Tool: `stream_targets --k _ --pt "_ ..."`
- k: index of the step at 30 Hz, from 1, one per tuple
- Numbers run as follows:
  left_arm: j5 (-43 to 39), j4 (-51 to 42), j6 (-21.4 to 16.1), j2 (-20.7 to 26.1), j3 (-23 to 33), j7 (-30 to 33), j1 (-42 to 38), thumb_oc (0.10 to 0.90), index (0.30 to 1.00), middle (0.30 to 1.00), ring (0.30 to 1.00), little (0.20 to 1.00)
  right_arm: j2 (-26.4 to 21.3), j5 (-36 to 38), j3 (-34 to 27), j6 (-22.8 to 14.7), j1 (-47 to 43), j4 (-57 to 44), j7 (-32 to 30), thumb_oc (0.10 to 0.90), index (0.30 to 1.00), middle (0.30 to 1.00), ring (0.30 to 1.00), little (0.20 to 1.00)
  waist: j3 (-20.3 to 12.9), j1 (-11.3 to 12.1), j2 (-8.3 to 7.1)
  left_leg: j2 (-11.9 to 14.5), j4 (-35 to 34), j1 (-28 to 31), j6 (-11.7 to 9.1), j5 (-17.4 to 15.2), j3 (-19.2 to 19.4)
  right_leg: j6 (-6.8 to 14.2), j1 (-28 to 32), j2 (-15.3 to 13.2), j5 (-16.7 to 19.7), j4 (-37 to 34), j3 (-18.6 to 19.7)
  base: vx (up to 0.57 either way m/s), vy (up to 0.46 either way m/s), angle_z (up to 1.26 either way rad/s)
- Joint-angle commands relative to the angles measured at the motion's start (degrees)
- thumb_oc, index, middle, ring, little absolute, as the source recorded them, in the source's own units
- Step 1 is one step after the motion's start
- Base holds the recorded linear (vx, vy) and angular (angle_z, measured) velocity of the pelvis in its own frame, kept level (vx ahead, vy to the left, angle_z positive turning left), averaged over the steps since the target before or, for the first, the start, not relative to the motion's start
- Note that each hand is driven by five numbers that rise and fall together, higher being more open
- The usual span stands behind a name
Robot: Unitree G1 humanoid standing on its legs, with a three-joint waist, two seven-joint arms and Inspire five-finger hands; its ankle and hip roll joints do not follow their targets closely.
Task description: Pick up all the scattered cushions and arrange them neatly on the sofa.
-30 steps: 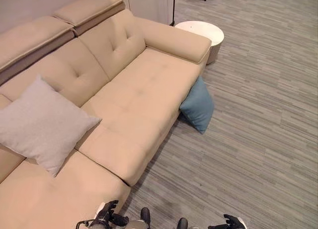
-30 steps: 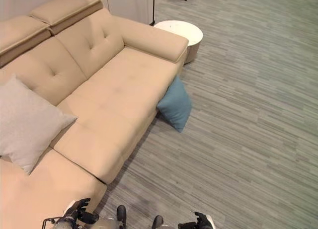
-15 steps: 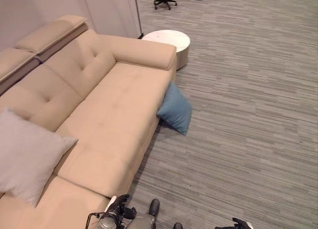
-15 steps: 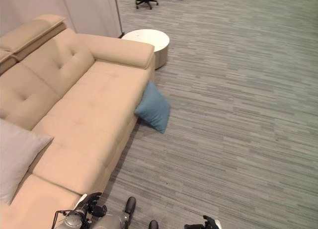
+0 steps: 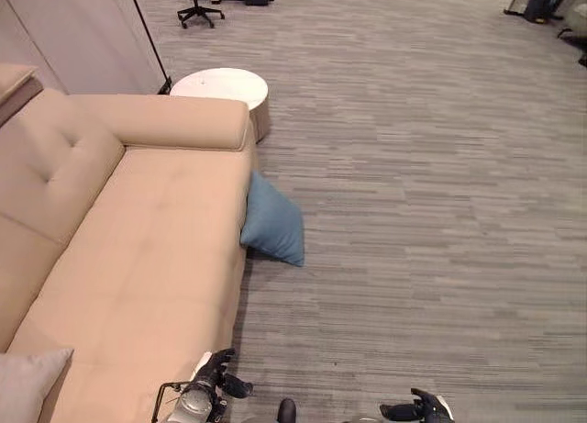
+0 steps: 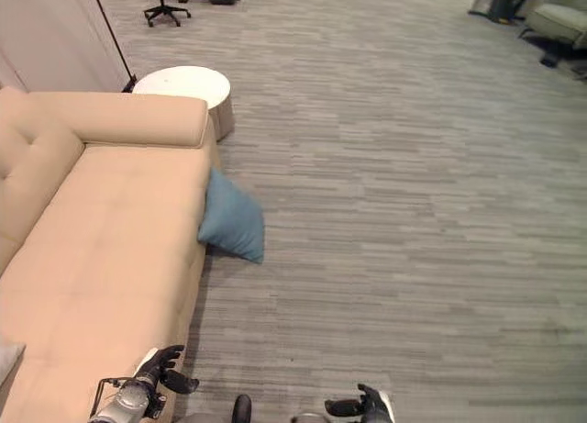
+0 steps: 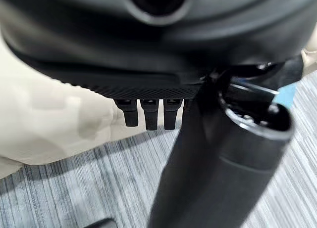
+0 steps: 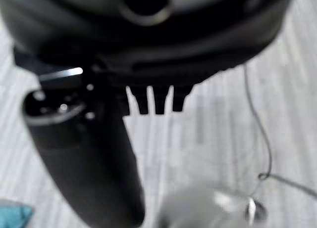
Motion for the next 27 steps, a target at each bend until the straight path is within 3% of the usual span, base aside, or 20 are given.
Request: stream_targets --k 1,4,6,9,12,15,17,20,21,22,24,27 --pt "-0.36 0.52 -2.03 -0.77 2.73 0.58 2.22 0.8 0.9 0.9 0.9 0.9 -5.45 -2.18 0.35 -0.68 0.44 -1.75 -0.74 0.8 0.9 0.9 0.9 0.9 0.51 -0.11 0.48 2.52 2.77 -0.15 -4.05 -5.87 -3.88 -1.19 2.7 4.02 16.5 -18.78 -2.09 0.25 -0.202 -0.3" --pt "0.36 1.41 -2.23 -0.9 2.78 0.49 2.33 0.8 0.9 0.9 0.9 0.9 -5.76 -2.28 0.33 -0.89 0.59 -1.93 -0.61 0.8 0.9 0.9 0.9 0.9 1.01 -0.7 0.46 2.89 1.87 1.49 -4.67 -6.38 -3.82 -0.21 0.76 2.94 19.05 -20.23 -3.38 0.18 -0.164 -0.25" --pt "1.92 1.91 -2.2 -1.02 1.68 0.45 2.35 0.8 0.9 0.9 0.9 0.9 -5.96 -2.24 0.67 -1.07 1.01 -1.81 -0.24 0.8 0.9 0.9 0.9 0.9 0.37 -1.35 -0.09 2.9 3.01 3.3 -5.06 -9.09 -4.89 -1.04 1.5 4.68 18.77 -20.39 0.03 0.34 -0.288 0.07" --pt "1.6 2.22 -2.12 -1.46 1.64 0.39 2.57 0.8 0.9 0.9 0.9 0.9 -5.99 -2.14 1.27 -1.2 1.55 -1.39 -0.12 0.8 0.9 0.9 0.9 0.9 -0.52 -1.12 -0.62 3.87 7.05 3.12 -6.25 -10.92 -5.39 -2.24 2.76 5.14 18.07 -20.62 -0.09 0.19 -0.202 0.22" --pt "0.87 1.59 -1.81 -1.73 1.06 0.16 1.81 0.8 0.9 0.9 0.9 0.9 -5.49 -0.71 1.63 -1.91 1.16 -1.77 -0.36 0.8 0.9 0.9 0.9 0.9 -0.34 -0.82 -0.62 7.03 20.12 -1.91 -8.95 -7.39 -4.74 -4.81 6.88 6.82 15.96 -22.01 -1.76 0.18 -0.317 0.14" --pt "-0.33 -0.36 -1.76 -1.59 0.3 0.12 1.07 0.8 0.9 0.9 0.9 0.9 -5.97 1.07 0.93 -2.38 1.1 -2.59 -1.13 0.8 0.9 0.9 0.9 0.9 1.55 -0.75 -1.57 8.41 34.18 -10.28 -8.9 -2.23 -2.95 -7.4 10.88 8.04 14.16 -24.82 -2.72 0.14 -0.323 0.23" --pt "-1.3 -0.82 -1.74 -1.88 0.14 0.2 0.65 0.8 0.9 0.9 0.9 0.9 -6.29 1.72 0.49 -2.29 1.3 -2.67 -1.19 0.8 0.9 0.9 0.9 0.9 2.02 -0.35 -1.62 7.15 33.28 -13.18 -8.6 -4.14 -2.13 -7.47 13.02 9.14 13.07 -26.19 -2.03 0.21 -0.187 -0.02" --pt "-1.1 -0.64 -1.82 -2.33 -0.41 0.0 0.17 0.8 0.9 0.9 0.9 0.9 -6.45 1.49 0.21 -2.54 1.64 -2.5 -1.76 0.8 0.9 0.9 0.9 0.9 1.48 -0.28 -1.78 4.61 23.29 -15.03 -8.1 -4.68 -0.51 -6.64 14.59 10.24 12.43 -27.95 -1.77 0.22 -0.08 0.0" --pt "-1.1 -0.62 -1.83 -2.35 -0.42 0.01 0.19 0.8 0.9 0.9 0.9 0.9 -6.46 1.48 0.21 -2.54 1.68 -2.51 -1.77 0.8 0.9 0.9 0.9 0.9 1.59 -0.22 -1.86 4.51 22.92 -14.63 -8.07 -4.62 -0.42 -6.59 14.85 10.13 12.42 -28.09 -1.71 0.29 -0.048 -0.18" --pt "-0.7 -0.73 -1.9 -2.52 -0.78 -0.15 -0.1 0.8 0.9 0.9 0.9 0.9 -6.32 1.41 0.04 -2.51 2.19 -2.32 -2.03 0.8 0.9 0.9 0.9 0.9 1.14 -0.01 -0.89 3.77 15.03 -15.52 -8.01 -1.17 0.96 -6.36 16.23 11.85 11.71 -28.85 -1.53 0.29 -0.031 -0.19" --pt "-0.45 -1.24 -2.06 -2.69 -1.11 -0.24 -0.33 0.8 0.9 0.9 0.9 0.9 -6.07 1.45 -0.22 -2.32 2.98 -2.11 -2.11 0.8 0.9 0.9 0.9 0.9 0.89 0.47 0.26 3.04 8.08 -16.02 -8.22 3.25 2.44 -6.43 18.28 13.75 10.66 -29.54 -0.7 0.3 -0.021 -0.06" --pt "-0.95 -1.75 -2.32 -2.68 -1.15 -0.06 -0.18 0.8 0.9 0.9 0.9 0.9 -5.6 1.32 -0.37 -1.95 3.88 -1.68 -2.18 0.8 0.9 0.9 0.9 0.9 0.57 1.45 0.8 2.61 4.72 -16.47 -7.97 4.66 3.74 -6.75 20.3 15.19 8.7 -29.07 1.05 0.28 0.0 -0.14"
